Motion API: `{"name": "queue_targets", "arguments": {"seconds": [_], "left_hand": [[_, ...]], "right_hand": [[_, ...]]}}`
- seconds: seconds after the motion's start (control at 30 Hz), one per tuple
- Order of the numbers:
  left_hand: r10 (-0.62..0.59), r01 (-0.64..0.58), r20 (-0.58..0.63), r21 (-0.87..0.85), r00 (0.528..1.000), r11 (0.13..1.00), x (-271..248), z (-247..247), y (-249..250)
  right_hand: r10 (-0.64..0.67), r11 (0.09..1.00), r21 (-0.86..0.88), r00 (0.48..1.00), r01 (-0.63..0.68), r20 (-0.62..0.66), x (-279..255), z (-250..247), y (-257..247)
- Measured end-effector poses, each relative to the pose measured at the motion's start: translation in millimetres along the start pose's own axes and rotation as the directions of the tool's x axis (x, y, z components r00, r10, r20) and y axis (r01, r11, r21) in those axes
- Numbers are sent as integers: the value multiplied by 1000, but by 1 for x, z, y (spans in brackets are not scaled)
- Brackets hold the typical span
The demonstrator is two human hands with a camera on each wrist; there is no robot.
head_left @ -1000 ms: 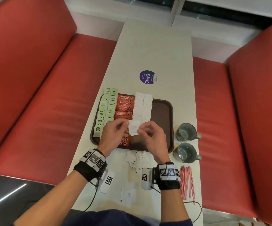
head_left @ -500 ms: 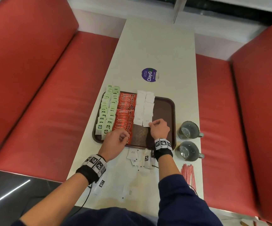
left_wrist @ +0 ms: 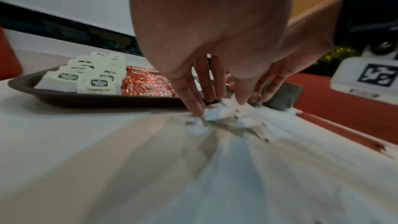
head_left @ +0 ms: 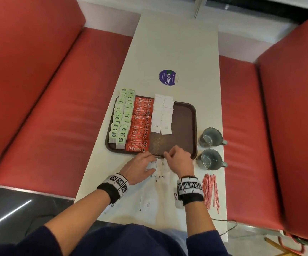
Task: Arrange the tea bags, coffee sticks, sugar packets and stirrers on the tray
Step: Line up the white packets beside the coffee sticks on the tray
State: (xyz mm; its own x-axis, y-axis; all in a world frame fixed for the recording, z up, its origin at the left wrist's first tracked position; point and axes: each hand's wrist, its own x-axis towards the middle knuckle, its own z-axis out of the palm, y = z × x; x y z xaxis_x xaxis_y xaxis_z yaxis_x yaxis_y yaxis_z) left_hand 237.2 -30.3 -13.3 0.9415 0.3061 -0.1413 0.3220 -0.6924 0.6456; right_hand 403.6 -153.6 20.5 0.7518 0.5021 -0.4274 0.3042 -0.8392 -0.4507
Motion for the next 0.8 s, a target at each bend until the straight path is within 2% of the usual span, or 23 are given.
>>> {"name": "queue_targets", "arguments": {"seconds": [0.07, 0.2, 0.33, 0.43, 0.5, 0.67, 0.8], "left_hand": [[22, -22, 14, 29, 1000, 999, -8, 12, 1], [19, -20, 11, 65, 1000, 998, -27, 25, -4], [21, -25, 35, 114, 999, 993, -45, 30, -8], [23, -24, 7, 164, 1000, 986, -58, 34, -14], [63, -52, -45, 220, 997, 974, -62, 37, -16], [162, -129, -56, 383, 985, 915, -57, 34, -13], [198, -149, -80, 409, 977, 900, -49, 27, -16]], "right_hand": [[-3, 1000, -22, 999, 4, 33, -21, 20, 11], [-64, 998, 1, 998, 64, -27, -49, 49, 18], [-107, 994, -24, 994, 107, -2, -68, 68, 21], [-102, 992, 73, 995, 101, 8, -74, 78, 21], [-70, 989, 131, 997, 66, 29, -74, 80, 21], [-49, 977, 208, 998, 41, 34, -72, 80, 19], [-29, 961, 274, 999, 24, 15, -74, 80, 12]]}}
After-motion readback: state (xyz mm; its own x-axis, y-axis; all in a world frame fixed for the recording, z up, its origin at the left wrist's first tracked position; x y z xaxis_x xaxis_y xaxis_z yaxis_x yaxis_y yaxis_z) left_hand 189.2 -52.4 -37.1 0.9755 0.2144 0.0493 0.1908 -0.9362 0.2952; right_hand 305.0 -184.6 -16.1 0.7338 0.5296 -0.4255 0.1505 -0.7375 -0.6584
